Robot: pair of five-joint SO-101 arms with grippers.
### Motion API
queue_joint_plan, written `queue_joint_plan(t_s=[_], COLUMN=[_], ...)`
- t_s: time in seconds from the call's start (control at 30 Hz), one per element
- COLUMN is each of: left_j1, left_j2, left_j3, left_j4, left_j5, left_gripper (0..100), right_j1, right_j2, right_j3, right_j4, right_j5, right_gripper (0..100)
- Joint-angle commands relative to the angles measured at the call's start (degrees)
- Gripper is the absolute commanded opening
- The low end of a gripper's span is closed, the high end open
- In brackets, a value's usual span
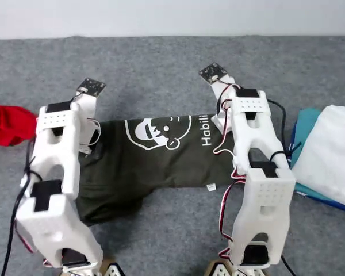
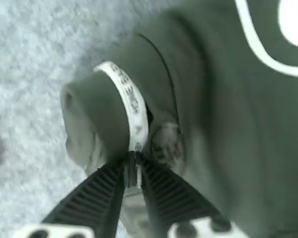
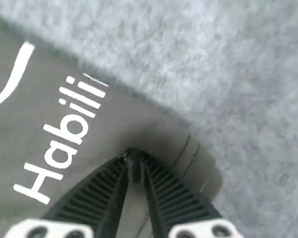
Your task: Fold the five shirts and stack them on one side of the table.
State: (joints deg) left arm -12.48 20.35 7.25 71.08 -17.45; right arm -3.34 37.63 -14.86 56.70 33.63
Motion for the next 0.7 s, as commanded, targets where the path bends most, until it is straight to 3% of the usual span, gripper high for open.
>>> queue_joint_plan(t_s=[0.0,0.23,0.67], left_j1=[-0.97,-2.11,-4.40], left_j2=[1.58,2.29,-21.10], left_j3=[-6.37,-12.00,-12.09], left_j4=[-1.23,1.67,15.30], left_j5=[1.14,1.14,1.14], left_gripper=[1,1,1], right_j1=[1.80,2.33,-3.21], right_j2=[0.40,0.22,0.13], right_j3=[-3.16,-7.12,-29.98], right_j4=[-3.74,-0.13,29.41], right_j5=[-0.26,-0.26,-0.70], right_gripper=[0.9,0.9,0.9])
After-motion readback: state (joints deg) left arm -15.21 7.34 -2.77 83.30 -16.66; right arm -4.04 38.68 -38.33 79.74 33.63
